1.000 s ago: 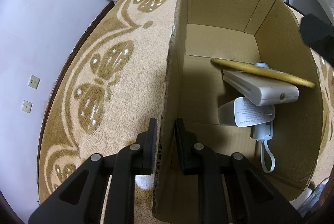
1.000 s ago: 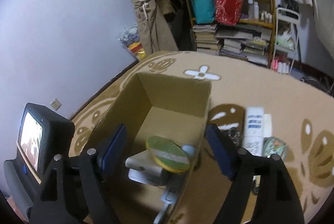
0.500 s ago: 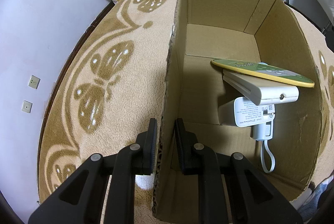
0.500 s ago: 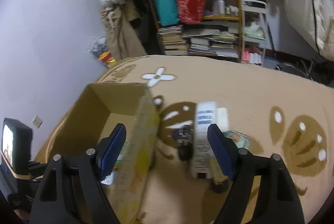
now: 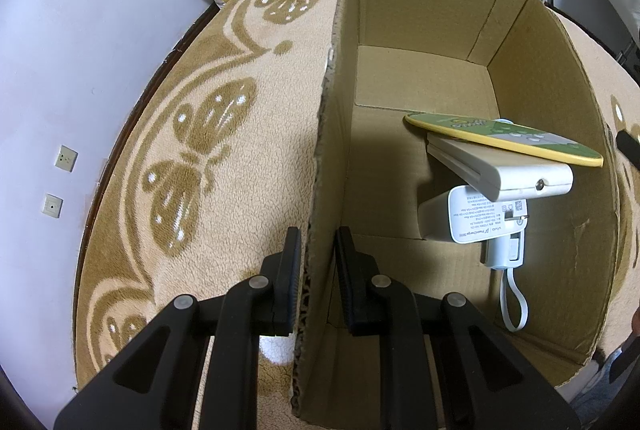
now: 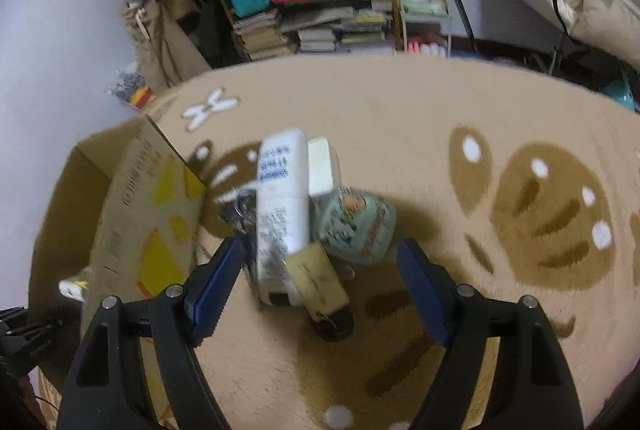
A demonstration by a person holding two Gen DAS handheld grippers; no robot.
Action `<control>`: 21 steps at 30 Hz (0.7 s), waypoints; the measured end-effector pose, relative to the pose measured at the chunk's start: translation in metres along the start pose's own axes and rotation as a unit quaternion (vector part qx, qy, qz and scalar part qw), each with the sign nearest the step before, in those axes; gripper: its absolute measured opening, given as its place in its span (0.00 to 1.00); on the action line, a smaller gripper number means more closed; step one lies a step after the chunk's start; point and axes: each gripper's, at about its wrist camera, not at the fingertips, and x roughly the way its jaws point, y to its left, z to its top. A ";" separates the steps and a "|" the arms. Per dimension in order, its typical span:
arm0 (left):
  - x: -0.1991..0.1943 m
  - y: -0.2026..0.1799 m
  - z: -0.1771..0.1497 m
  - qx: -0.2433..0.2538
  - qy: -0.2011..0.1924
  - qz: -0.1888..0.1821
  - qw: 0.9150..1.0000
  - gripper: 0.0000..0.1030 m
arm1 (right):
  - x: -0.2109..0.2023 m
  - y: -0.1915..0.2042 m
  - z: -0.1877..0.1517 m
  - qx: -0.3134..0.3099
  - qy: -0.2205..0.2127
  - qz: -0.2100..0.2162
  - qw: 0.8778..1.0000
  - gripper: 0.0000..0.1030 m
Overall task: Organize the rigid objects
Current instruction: 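Reach the right tool to the NFC card keychain and grasp it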
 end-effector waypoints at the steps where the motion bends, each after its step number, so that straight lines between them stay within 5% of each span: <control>1: 0.000 0.000 0.000 0.000 0.000 0.000 1.000 0.17 | 0.004 -0.002 -0.001 0.002 0.006 -0.002 1.000 0.82; 8: -0.001 0.001 0.001 -0.002 0.000 -0.005 1.000 0.17 | 0.021 -0.008 -0.011 0.007 0.041 -0.015 0.999 0.82; 21: -0.001 0.003 0.001 -0.002 0.000 -0.005 1.000 0.17 | 0.032 -0.009 -0.019 0.016 0.064 0.011 0.998 0.53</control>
